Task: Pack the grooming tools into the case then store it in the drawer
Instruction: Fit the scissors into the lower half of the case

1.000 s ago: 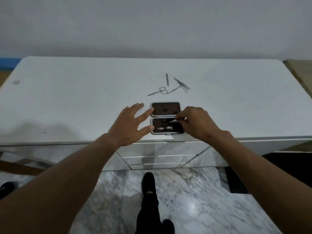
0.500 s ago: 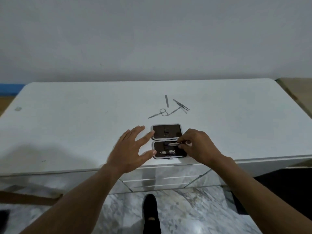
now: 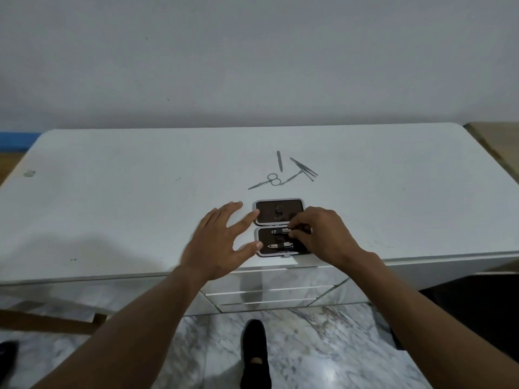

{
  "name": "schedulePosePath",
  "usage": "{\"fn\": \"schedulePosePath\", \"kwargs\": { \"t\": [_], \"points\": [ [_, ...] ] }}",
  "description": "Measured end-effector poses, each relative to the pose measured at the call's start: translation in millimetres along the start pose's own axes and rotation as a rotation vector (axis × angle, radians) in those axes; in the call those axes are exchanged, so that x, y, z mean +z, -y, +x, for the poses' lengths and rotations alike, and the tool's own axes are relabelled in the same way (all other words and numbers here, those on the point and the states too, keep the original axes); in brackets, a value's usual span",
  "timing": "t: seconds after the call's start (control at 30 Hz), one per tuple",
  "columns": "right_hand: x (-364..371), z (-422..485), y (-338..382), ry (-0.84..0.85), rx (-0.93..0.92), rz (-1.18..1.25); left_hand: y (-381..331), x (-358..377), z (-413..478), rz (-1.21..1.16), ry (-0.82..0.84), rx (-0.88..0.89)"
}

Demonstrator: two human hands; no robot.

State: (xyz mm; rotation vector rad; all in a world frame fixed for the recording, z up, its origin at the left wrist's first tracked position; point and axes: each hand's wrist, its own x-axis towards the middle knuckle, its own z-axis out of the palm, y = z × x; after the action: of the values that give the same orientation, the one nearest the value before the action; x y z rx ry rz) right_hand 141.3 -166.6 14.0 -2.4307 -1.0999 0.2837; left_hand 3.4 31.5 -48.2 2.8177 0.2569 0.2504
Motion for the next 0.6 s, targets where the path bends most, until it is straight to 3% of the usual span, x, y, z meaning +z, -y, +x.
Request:
{"fn": "schedulePosePath", "kwargs": {
  "t": [0.6],
  "points": [
    [5.8, 2.1, 7.4, 0.057, -0.020, 0.008, -1.3, -0.7, -0.3, -0.026, -0.017, -0.010]
  ]
}}
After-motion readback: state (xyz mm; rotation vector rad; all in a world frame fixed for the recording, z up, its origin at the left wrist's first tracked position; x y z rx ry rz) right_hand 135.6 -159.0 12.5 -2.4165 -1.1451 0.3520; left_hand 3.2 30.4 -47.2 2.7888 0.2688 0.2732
